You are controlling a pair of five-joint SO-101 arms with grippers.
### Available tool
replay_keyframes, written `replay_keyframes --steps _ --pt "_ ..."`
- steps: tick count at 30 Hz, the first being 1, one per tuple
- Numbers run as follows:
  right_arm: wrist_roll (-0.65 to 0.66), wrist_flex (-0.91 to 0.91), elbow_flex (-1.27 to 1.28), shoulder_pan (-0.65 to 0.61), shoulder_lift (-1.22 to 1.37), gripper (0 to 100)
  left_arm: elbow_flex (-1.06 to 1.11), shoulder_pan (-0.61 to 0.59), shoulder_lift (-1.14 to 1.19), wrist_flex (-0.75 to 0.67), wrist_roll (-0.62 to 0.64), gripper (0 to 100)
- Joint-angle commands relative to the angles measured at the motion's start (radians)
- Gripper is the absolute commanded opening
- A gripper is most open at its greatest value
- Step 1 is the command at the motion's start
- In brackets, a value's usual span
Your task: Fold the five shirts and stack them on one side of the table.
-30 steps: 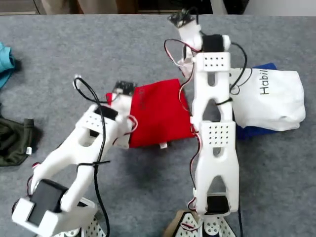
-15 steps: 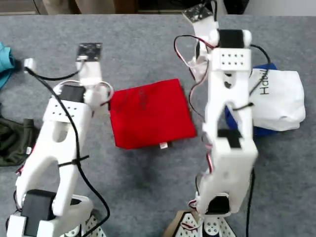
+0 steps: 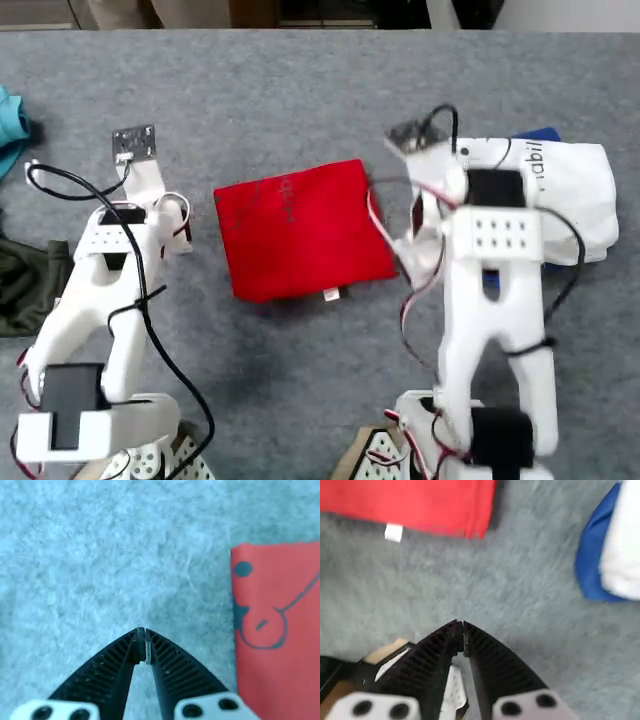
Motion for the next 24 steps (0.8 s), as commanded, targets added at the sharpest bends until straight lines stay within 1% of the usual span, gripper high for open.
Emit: replay_keyframes --steps 1,3,5,9,12,13,15,19,22,24 --pt "-0.069 -0.078 0.116 0.008 -0.065 0.2 -0.006 -0.003 0.028 -0.040 -0.003 2" --pt "-0.149 -0.160 0.180 0.002 -0.054 0.2 -0.023 -0.009 0.047 -0.038 -0.003 2" --pt "-0.255 -0.261 0.237 -0.041 -0.031 0.2 -0.026 -0.009 0.048 -0.038 -0.003 2" --pt "-0.546 -0.413 0.292 -0.154 0.041 0.2 -0.028 -0.008 0.050 -0.038 -0.003 2" --pt "-0.687 -0.516 0.283 -0.206 0.104 0.3 -0.034 -0.006 0.054 -0.040 -0.003 2" --pt "-0.715 -0.549 0.278 -0.216 0.122 0.5 -0.035 -0.006 0.054 -0.040 -0.003 2" --pt "-0.749 -0.601 0.268 -0.226 0.163 4.8 -0.037 -0.006 0.054 -0.043 -0.003 2" --pt "-0.769 -0.704 0.259 -0.242 0.246 21.4 -0.037 -0.005 0.054 -0.046 -0.003 2" --pt "-0.772 -0.746 0.259 -0.260 0.291 31.3 -0.037 -0.005 0.054 -0.046 -0.003 2" --pt "-0.802 -0.758 0.259 -0.280 0.311 37.4 -0.037 -0.005 0.054 -0.046 -0.003 2"
